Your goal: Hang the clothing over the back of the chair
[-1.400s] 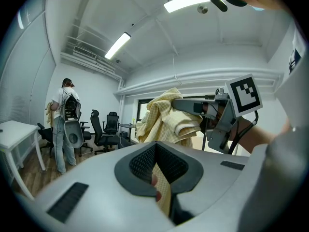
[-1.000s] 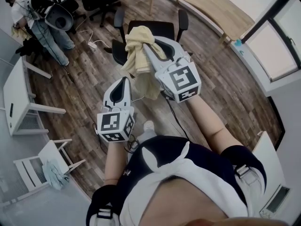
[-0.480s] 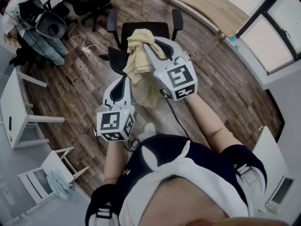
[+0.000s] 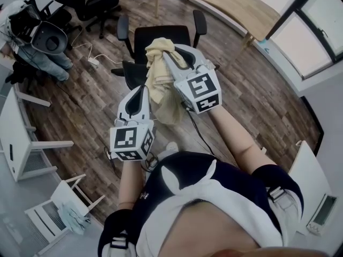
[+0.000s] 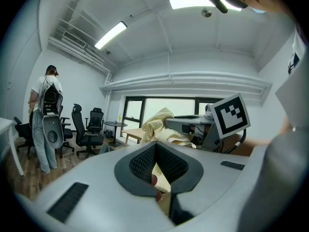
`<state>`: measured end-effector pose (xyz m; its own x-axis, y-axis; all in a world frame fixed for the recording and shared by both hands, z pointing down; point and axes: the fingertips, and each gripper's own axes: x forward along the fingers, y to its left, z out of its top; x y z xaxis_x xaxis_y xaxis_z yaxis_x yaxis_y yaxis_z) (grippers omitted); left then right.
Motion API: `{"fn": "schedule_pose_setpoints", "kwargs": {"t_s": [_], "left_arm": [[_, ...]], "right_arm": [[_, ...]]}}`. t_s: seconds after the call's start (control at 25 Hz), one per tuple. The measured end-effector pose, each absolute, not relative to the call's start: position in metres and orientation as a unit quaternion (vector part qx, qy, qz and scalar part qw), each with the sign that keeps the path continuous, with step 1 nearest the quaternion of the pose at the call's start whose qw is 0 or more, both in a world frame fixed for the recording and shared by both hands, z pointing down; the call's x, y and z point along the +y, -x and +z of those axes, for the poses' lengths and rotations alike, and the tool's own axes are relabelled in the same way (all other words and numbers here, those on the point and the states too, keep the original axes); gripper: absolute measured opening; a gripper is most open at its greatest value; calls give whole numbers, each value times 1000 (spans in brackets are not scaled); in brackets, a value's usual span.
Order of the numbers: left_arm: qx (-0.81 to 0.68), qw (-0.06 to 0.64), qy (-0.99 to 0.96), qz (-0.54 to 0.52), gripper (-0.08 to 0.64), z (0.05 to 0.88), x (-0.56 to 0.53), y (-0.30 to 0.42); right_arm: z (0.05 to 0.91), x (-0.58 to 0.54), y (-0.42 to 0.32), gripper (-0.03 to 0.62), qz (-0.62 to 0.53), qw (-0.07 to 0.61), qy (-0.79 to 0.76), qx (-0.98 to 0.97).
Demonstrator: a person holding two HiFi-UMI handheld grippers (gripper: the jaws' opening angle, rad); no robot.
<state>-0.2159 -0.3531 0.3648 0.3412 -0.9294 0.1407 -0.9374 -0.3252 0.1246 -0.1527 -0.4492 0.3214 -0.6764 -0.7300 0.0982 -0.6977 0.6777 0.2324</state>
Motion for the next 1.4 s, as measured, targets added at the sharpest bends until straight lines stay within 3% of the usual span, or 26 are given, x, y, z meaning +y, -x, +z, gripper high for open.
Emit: {"fn": "schedule_pose_setpoints", "kwargs": {"t_s": [0.68,1.4], "left_arm": [[-560,103,-822,24,6,376,-384,219],[-553,119,-824,31,6,391,-388,219]], "right_arm": [[375,-483,168,80,-49,181,-379,-906],[435,-500,176,80,95,286,-329,-895]]}}
